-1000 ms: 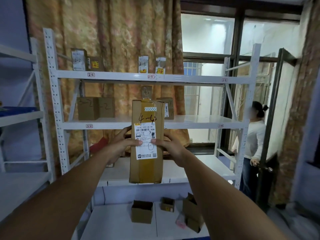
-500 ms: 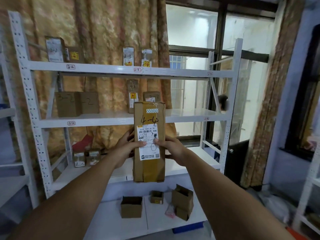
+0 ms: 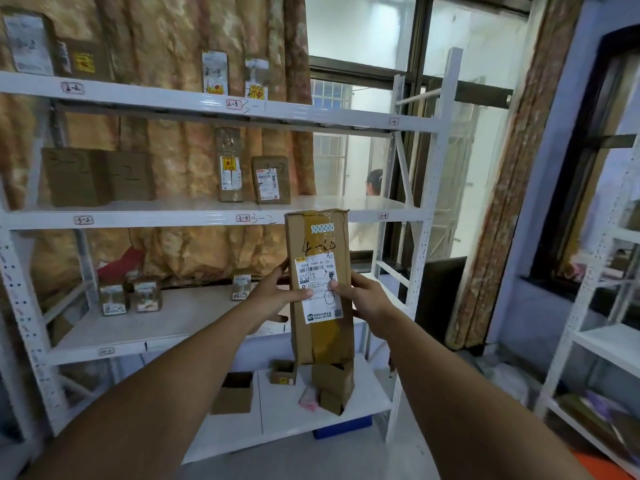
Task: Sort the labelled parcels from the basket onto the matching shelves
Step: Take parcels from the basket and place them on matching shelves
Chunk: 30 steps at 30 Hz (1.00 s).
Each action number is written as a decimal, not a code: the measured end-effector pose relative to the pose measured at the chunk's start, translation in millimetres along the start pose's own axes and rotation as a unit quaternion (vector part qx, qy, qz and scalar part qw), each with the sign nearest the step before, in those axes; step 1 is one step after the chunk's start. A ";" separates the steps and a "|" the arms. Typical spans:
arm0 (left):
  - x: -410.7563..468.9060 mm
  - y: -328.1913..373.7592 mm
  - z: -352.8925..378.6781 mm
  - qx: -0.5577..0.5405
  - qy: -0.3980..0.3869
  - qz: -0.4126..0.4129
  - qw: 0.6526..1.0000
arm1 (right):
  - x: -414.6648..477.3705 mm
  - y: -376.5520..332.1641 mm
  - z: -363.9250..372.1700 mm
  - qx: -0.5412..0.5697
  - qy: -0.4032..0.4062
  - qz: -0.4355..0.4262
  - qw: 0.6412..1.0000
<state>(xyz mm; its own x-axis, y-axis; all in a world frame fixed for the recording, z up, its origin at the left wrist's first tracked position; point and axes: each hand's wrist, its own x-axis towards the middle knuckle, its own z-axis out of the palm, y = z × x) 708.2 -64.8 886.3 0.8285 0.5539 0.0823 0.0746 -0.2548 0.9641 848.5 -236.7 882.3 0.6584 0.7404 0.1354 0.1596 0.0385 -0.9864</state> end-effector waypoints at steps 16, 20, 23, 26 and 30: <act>65.0 8.1 131.5 -0.082 0.044 -0.008 0.996 | 64.7 40.6 -146.9 -0.015 -0.048 -0.014 0.999; 99.2 -18.3 156.4 -0.082 0.057 -0.022 0.995 | 92.6 78.5 -161.6 -0.037 -0.035 0.015 0.999; 142.7 -44.9 173.2 -0.068 0.055 -0.027 0.996 | 122.1 110.8 -169.6 -0.056 0.000 0.022 0.998; 191.4 -70.6 187.9 -0.047 0.075 -0.018 0.996 | 160.0 133.3 -180.4 -0.074 0.027 0.021 0.997; 274.1 -108.6 195.7 -0.051 0.087 -0.030 0.994 | 230.4 157.0 -192.5 -0.083 0.039 0.043 0.995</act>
<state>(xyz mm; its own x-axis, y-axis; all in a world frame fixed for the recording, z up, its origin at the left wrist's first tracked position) 1035.8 -40.5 754.7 0.7148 0.6969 0.0577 0.0577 -0.1410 0.9883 1166.8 -189.2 776.5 0.7289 0.6815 0.0650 0.2162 -0.1391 -0.9664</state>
